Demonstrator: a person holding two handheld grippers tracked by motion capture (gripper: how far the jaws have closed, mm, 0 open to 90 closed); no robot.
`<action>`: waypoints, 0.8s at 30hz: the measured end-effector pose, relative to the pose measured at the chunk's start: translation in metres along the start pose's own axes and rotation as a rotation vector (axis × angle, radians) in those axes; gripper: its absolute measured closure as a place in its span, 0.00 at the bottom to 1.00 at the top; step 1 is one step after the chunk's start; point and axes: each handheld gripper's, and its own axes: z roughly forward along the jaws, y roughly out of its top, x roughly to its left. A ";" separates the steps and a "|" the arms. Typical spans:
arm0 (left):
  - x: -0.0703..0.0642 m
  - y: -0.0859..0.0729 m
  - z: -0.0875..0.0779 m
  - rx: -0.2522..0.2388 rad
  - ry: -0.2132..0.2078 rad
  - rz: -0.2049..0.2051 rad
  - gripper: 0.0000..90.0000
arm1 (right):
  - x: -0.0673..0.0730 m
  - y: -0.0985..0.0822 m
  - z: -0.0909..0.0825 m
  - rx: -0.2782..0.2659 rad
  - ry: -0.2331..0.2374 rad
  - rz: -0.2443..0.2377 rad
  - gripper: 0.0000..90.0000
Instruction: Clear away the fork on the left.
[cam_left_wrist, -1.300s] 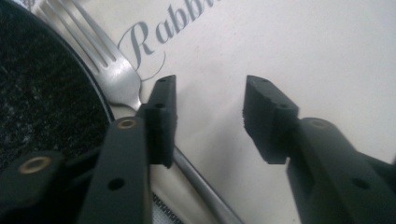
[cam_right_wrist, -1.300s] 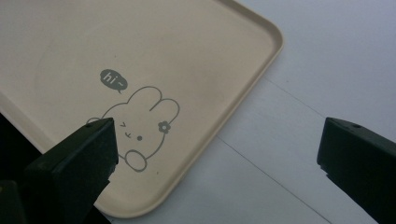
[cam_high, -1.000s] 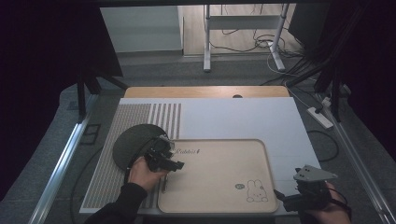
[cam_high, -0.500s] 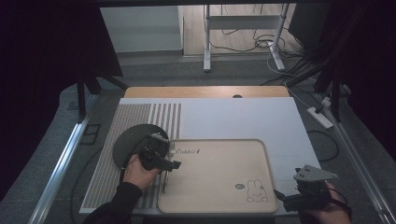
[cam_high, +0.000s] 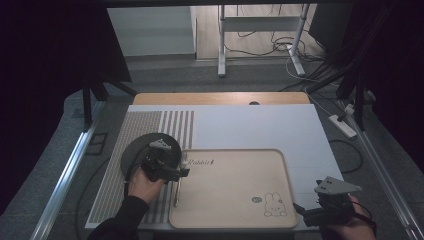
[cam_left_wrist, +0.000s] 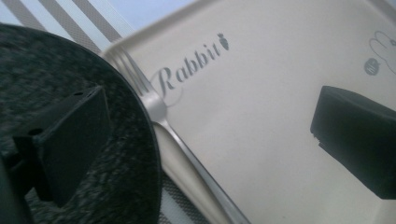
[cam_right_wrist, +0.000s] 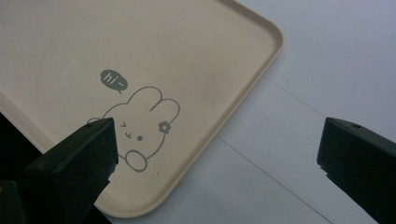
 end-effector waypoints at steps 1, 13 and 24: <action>0.000 -0.001 -0.002 -0.003 0.006 0.006 0.00 | 0.000 0.000 0.000 0.000 0.000 0.000 0.00; 0.003 -0.010 -0.018 -0.081 -0.010 0.009 0.00 | 0.000 0.000 0.000 -0.001 0.000 0.002 0.00; 0.005 -0.019 -0.030 -0.109 -0.018 0.023 0.00 | 0.000 0.000 0.000 -0.001 0.000 0.003 0.00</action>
